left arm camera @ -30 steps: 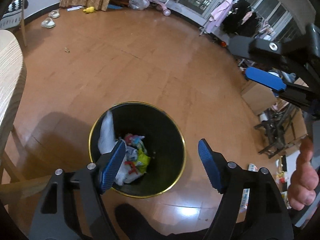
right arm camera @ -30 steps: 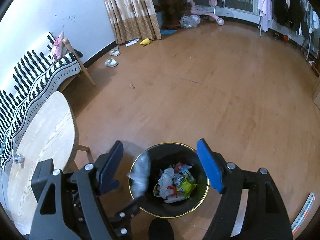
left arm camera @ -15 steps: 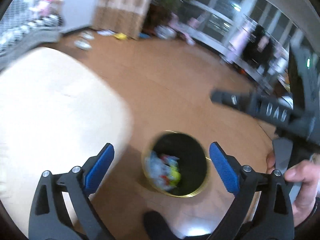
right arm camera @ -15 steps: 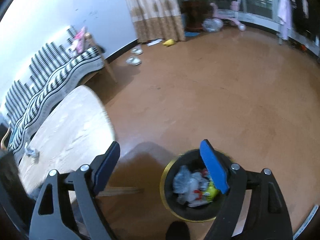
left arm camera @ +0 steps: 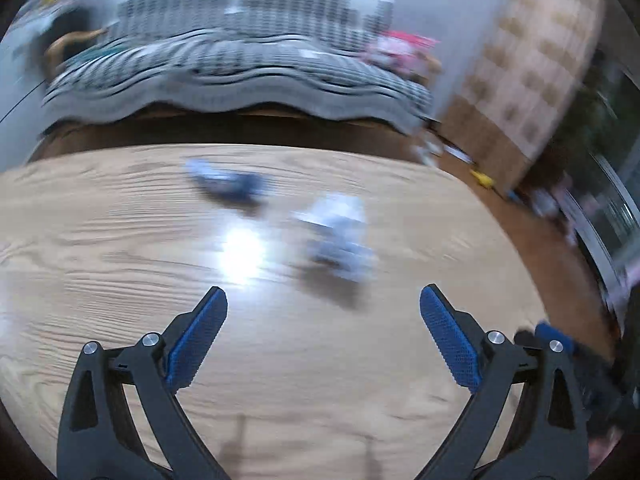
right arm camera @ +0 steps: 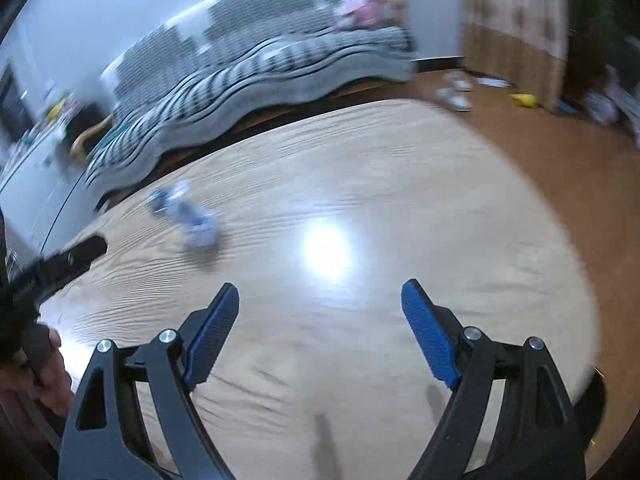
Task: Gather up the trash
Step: 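Grasp the crumpled foil wrapper with left tool while right tool grasps the white tissue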
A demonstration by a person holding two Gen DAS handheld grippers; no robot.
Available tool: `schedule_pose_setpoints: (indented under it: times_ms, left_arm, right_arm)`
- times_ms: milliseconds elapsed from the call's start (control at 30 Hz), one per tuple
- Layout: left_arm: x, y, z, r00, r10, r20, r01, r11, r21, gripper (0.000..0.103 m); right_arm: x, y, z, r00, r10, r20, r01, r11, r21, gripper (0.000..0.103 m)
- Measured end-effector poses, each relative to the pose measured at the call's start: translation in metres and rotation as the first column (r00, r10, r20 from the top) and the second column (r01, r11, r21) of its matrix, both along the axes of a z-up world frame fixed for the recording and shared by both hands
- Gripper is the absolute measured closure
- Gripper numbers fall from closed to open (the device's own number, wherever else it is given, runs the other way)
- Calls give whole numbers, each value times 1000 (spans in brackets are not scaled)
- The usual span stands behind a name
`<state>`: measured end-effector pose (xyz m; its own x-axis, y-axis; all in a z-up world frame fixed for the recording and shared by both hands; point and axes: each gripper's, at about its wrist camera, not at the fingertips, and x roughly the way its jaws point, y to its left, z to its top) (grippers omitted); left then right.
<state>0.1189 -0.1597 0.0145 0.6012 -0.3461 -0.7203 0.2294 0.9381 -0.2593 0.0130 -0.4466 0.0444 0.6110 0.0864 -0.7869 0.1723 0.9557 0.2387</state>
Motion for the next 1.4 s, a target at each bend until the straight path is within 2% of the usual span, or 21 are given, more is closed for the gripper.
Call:
schedule_pose_setpoints:
  times_ms: [100,233,400,533,600,633,667,833,900,967,1000,1033,1067,1167,1233,1333,1400]
  left_arm:
    - [36,46,-6,994,94,-55,-96,995,-30,9]
    - [80,75,-20,978,170,-117,-176,984,-40,9]
    - [129,65,-36,968,213,-131,-217,976,-16,9]
    - [162,49,-49,960,237,-152,-243,970,-24,9]
    - [175,40,-54,959,245,-145,-249,968,-8,9]
    - [180,37,-56,957,253,-139,-255,967,-1,9]
    - [186,32,-58,955,264,-133,-264,964,15,9]
    - [203,16,-74,943,289,-168,-287,957,36,9]
    - [205,11,-81,939,295,-176,-292,955,41,9]
    - [203,1,-82,947,285,-146,-275,958,83,12]
    - [202,-3,-81,952,276,-132,-264,959,105,18]
    - [199,-5,-80,954,274,-118,-261,958,116,38]
    - [196,-6,-79,957,266,-114,-253,960,119,51]
    - [178,-11,-74,969,227,-96,-215,968,127,67]
    - [156,-19,-68,979,198,-45,-188,967,171,69]
    - [117,-34,-59,991,129,-44,-120,977,174,69]
    - [81,-55,-47,999,48,-14,-44,979,197,69]
  right_arm:
    - [45,59,-15,995,94,-26,-94,995,16,22]
    - [91,101,-28,989,142,-44,-142,990,-12,22]
    - [131,128,-44,985,160,-58,-164,984,-69,22]
    - [154,125,-58,986,148,-78,-157,977,-143,22]
    - [159,120,-65,984,151,-90,-164,973,-159,29]
    - [161,117,-69,983,157,-97,-170,973,-155,53]
    - [161,114,-72,981,160,-108,-175,973,-148,62]
    - [152,112,-65,979,185,-90,-199,965,-171,63]
    - [145,112,-61,978,191,-85,-203,962,-181,63]
    - [138,107,-57,977,194,-84,-207,963,-175,63]
    - [134,106,-55,977,195,-82,-206,963,-176,63]
    - [128,103,-53,978,194,-80,-206,962,-179,63]
    - [124,102,-50,978,195,-79,-207,961,-182,63]
    - [104,91,-43,979,187,-78,-199,960,-197,63]
    - [89,79,-37,981,176,-77,-189,962,-198,63]
    - [58,56,-27,987,145,-74,-157,968,-198,63]
    - [34,35,-17,992,112,-65,-123,972,-199,62]
